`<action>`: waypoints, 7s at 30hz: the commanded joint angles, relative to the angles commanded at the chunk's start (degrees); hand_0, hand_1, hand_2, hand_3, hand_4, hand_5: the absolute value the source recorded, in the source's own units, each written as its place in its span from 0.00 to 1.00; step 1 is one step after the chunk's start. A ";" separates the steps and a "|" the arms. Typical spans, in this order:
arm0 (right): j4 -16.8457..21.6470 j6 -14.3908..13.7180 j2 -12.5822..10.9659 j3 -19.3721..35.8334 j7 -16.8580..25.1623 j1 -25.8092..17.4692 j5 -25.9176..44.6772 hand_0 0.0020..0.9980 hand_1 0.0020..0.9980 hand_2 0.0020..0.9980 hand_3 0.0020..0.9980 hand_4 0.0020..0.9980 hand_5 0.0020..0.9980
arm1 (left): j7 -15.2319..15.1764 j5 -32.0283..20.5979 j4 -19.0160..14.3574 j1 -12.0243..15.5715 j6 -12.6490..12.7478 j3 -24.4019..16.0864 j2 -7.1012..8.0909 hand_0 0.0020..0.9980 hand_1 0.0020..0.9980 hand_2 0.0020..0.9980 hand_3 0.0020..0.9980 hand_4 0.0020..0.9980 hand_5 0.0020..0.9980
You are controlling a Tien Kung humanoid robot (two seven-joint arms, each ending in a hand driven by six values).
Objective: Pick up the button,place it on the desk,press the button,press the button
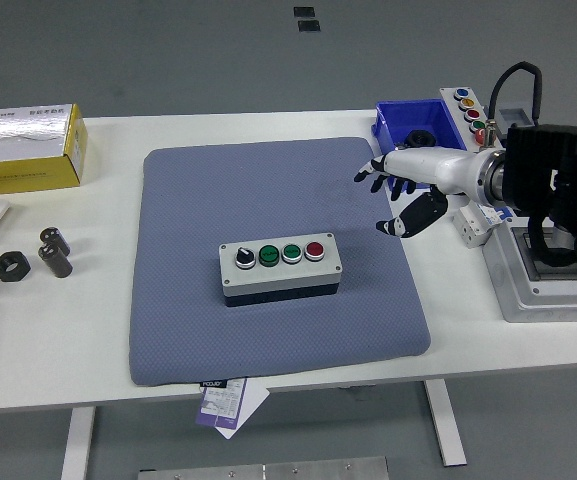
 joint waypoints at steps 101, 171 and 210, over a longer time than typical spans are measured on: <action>-31.42 -27.62 17.99 13.73 50.27 -35.67 49.68 0.81 0.77 0.79 0.79 0.95 0.73 | 0.14 -1.44 0.28 -0.78 0.36 2.15 -0.84 0.64 0.58 0.63 0.75 0.81 0.21; -30.86 -27.28 18.21 18.93 50.30 -36.49 50.62 0.66 0.40 0.35 0.62 1.00 0.71 | 0.52 -2.45 0.62 0.05 0.03 2.55 -1.23 0.64 0.50 0.36 0.74 0.81 0.21; -31.10 -25.39 17.63 18.57 50.36 -35.41 51.34 0.64 0.61 0.65 0.63 0.99 0.70 | 0.12 -2.89 0.71 0.04 0.73 3.11 -0.88 0.63 0.44 0.42 0.73 0.80 0.21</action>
